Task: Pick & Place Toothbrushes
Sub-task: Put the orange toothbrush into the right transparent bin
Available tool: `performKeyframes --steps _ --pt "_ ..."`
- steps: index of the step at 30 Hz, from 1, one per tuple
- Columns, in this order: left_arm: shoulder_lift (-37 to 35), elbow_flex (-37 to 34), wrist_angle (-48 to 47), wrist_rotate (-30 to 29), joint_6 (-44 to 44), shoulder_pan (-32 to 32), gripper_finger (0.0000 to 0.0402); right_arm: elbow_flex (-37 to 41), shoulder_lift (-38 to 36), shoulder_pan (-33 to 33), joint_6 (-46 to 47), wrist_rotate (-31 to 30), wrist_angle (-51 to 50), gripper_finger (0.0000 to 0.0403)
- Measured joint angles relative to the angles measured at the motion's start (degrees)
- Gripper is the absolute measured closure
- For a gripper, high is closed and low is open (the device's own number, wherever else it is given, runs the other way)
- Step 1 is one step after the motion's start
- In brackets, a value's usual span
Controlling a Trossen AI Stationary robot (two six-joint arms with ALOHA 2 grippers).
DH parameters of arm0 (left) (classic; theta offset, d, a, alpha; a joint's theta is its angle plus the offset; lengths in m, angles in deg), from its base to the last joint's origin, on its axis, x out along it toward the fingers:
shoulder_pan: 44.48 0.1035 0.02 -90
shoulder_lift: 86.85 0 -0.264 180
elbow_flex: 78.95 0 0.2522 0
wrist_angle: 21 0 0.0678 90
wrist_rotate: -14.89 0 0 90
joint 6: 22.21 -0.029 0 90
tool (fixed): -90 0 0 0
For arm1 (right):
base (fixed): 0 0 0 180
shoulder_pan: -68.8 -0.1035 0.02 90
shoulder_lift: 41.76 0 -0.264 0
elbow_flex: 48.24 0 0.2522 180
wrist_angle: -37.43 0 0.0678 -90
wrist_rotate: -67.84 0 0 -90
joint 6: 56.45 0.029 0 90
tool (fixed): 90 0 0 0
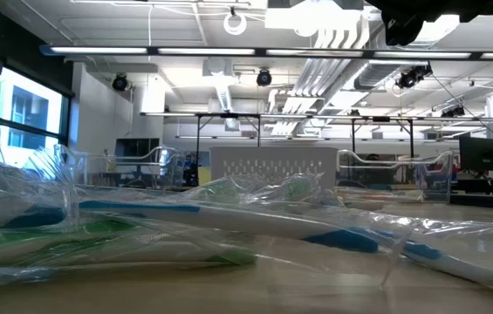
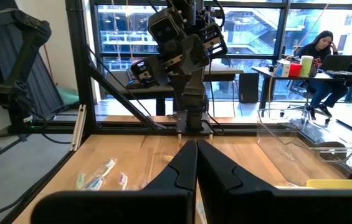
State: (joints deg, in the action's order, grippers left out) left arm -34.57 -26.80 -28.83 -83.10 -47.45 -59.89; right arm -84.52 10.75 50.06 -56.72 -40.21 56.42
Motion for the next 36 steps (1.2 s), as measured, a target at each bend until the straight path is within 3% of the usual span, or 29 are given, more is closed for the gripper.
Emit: performKeyframes --steps 16,21,36 --pt "0.0 0.0 1.4 0.0 -0.2 0.0 0.0202 0.0 0.0 0.0 0.0 0.0 0.0 0.0401" --pt "0.0 0.0 -0.1 0.0 -7.8 0.0 0.0202 0.0 0.0 0.0 0.0 0.0 0.0 0.0401" --pt "0.4 0.0 -0.6 0.0 -7.6 0.0 0.0202 0.0 0.0 0.1 -1.2 0.0 0.0 0.0401"
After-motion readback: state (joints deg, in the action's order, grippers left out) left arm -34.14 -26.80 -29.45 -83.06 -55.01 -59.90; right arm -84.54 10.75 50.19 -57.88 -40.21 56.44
